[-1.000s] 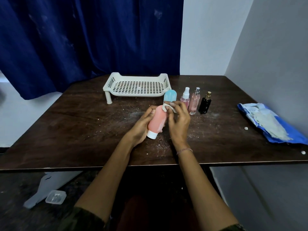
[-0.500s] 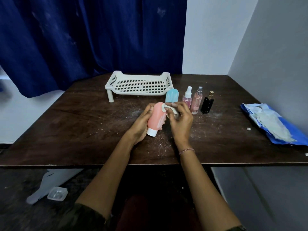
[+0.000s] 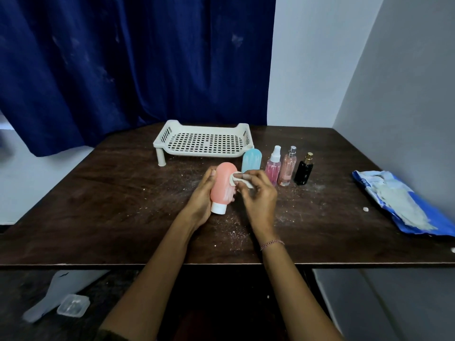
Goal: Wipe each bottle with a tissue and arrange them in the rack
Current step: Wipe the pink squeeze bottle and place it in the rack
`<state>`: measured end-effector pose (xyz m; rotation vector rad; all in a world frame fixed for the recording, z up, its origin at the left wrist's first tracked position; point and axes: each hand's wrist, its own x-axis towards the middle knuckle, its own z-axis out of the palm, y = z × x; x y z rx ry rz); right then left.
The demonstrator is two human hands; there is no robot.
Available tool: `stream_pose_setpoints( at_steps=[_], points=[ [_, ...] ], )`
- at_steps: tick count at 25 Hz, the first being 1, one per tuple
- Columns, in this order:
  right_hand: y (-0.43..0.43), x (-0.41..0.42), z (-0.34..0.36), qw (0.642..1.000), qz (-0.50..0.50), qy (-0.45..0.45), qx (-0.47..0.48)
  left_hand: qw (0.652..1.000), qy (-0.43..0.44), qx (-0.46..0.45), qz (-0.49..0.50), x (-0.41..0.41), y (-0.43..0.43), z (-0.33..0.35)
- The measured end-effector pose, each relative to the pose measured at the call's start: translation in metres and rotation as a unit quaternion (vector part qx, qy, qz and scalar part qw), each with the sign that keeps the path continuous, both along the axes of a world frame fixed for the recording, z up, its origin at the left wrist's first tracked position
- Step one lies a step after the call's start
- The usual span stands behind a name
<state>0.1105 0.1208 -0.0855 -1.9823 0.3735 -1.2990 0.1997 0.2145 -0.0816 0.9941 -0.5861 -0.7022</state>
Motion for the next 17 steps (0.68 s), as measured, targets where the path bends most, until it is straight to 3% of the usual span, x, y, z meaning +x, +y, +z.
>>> stream_pose_setpoints(
  at_steps=[7,14,17],
  points=[
    [0.004,0.001,-0.001,0.998,0.05,0.028,-0.001,0.995,0.006,0.011,0.097,0.008,-0.004,-0.007],
    [0.003,0.004,-0.001,1.0,0.009,0.019,0.009,0.998,0.031,-0.031,0.045,0.011,-0.004,-0.005],
    [0.005,0.005,-0.002,0.998,0.035,0.043,-0.006,0.996,0.029,-0.035,0.083,0.013,-0.004,-0.005]
  ],
)
